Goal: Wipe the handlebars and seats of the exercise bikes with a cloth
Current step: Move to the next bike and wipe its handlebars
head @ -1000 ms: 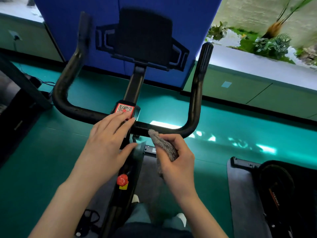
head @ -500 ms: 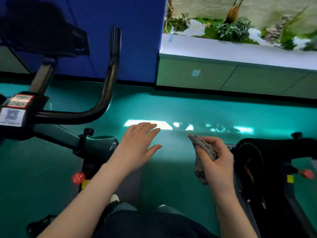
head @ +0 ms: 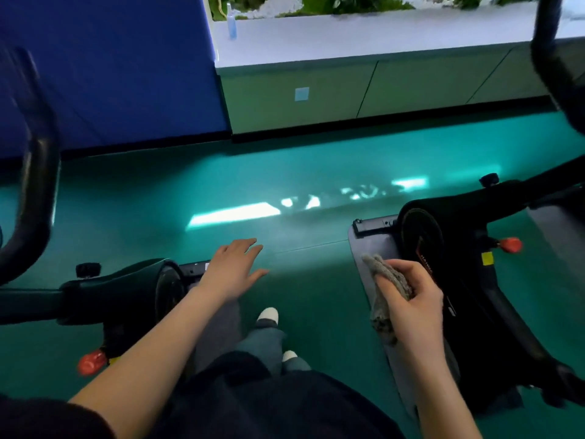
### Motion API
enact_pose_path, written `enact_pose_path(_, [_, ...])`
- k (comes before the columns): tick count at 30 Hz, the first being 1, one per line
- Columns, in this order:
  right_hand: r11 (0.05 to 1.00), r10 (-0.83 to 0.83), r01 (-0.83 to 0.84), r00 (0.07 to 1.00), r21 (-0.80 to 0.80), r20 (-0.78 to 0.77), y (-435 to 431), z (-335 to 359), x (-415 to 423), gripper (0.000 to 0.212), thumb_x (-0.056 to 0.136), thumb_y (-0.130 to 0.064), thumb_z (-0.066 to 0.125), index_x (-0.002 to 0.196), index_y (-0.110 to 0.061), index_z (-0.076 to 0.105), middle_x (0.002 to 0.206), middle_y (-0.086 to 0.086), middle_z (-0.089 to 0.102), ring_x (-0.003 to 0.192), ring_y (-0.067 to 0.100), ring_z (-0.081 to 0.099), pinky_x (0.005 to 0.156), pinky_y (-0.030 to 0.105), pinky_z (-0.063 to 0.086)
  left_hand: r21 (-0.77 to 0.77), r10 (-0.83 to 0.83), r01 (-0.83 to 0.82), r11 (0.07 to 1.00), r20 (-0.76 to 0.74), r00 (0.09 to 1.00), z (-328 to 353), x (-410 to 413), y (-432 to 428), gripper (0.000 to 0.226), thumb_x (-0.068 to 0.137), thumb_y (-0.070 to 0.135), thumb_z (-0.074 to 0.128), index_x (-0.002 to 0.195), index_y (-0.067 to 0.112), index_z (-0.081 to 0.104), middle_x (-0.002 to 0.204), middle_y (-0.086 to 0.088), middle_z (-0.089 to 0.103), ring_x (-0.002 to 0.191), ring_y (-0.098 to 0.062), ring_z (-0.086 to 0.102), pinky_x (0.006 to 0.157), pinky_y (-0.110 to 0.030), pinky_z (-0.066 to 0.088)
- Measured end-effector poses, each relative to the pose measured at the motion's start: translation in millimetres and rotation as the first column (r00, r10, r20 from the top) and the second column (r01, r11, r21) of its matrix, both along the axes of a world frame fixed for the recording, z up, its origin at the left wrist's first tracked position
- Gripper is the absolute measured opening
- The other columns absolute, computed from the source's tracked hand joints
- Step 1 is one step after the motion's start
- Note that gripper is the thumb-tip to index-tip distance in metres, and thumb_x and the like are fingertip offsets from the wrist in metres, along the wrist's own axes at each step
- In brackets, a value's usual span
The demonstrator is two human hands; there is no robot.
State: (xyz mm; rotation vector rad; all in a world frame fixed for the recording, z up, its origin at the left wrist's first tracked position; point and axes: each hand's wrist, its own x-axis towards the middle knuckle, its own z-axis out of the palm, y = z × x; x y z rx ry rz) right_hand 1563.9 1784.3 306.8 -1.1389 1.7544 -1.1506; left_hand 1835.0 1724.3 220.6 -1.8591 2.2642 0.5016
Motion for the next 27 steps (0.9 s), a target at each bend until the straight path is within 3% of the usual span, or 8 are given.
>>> enact_pose_path(3, [0.999,0.04,-0.04,0.999,-0.01,-0.021,-30,1,4,0.012,0.082,-0.008,0.069,0.084,-0.019,0.066,0.072,-0.008,0.067,0.061,-0.002,0.058,0.056,0.011,0.045,-0.035,0.028,-0.029,0.999,-0.022,0.999,-7,-2,-19,0.061,0.093,0.055,0.038,0.143,0.022,0.033,0.153,0.003,0.026,0.14,-0.016,0.023,0.111,-0.035,0.019])
enact_pose_path(6, [0.995,0.095,-0.095,0.995,-0.005,-0.019,-80,-1,19,0.014,0.082,-0.007,0.069,0.082,-0.019,0.065,0.07,-0.004,0.067,0.056,-0.003,0.057,0.053,0.011,0.045,-0.044,0.086,-0.089,0.995,-0.054,0.995,-16,1,-50,0.06,0.093,0.056,0.038,0.143,0.023,0.035,0.152,0.004,0.029,0.139,-0.016,0.024,0.111,-0.034,0.018])
enact_pose_path(11, [0.972,0.234,-0.234,0.968,0.006,-0.091,-178,0,55,0.016,0.081,0.0,0.068,0.088,-0.014,0.066,0.079,-0.006,0.069,0.068,0.002,0.061,0.062,0.008,0.045,-0.035,0.19,-0.194,0.98,-0.09,0.978,-23,26,-119,0.06,0.093,0.056,0.037,0.142,0.022,0.036,0.148,0.004,0.036,0.137,-0.016,0.027,0.109,-0.034,0.019])
enact_pose_path(17, [0.911,0.411,-0.412,0.911,-0.036,-0.016,-270,16,103,0.018,0.082,0.004,0.065,0.087,-0.013,0.063,0.066,0.007,0.064,0.048,0.005,0.05,0.046,0.01,0.041,-0.05,0.296,-0.303,0.952,-0.114,0.948,-9,68,-194,0.055,0.093,0.054,0.039,0.136,0.02,0.044,0.143,0.003,0.043,0.132,-0.017,0.035,0.105,-0.033,0.026])
enact_pose_path(23, [0.858,0.513,-0.513,0.858,0.015,0.036,-351,14,126,0.016,0.084,-0.001,0.066,0.086,-0.016,0.063,0.06,-0.002,0.062,0.044,0.011,0.048,0.041,0.018,0.04,-0.14,0.39,-0.412,0.9,-0.159,0.907,12,95,-257,0.054,0.092,0.054,0.04,0.134,0.02,0.046,0.141,0.003,0.044,0.129,-0.018,0.038,0.103,-0.035,0.028])
enact_pose_path(27, [0.803,0.595,-0.594,0.804,0.051,0.005,-413,7,137,0.018,0.083,-0.001,0.066,0.086,-0.019,0.064,0.066,-0.005,0.065,0.047,0.008,0.053,0.045,0.019,0.043,-0.088,0.443,-0.456,0.885,-0.135,0.886,9,105,-299,0.053,0.094,0.054,0.037,0.136,0.022,0.042,0.144,0.004,0.04,0.132,-0.017,0.034,0.106,-0.035,0.026])
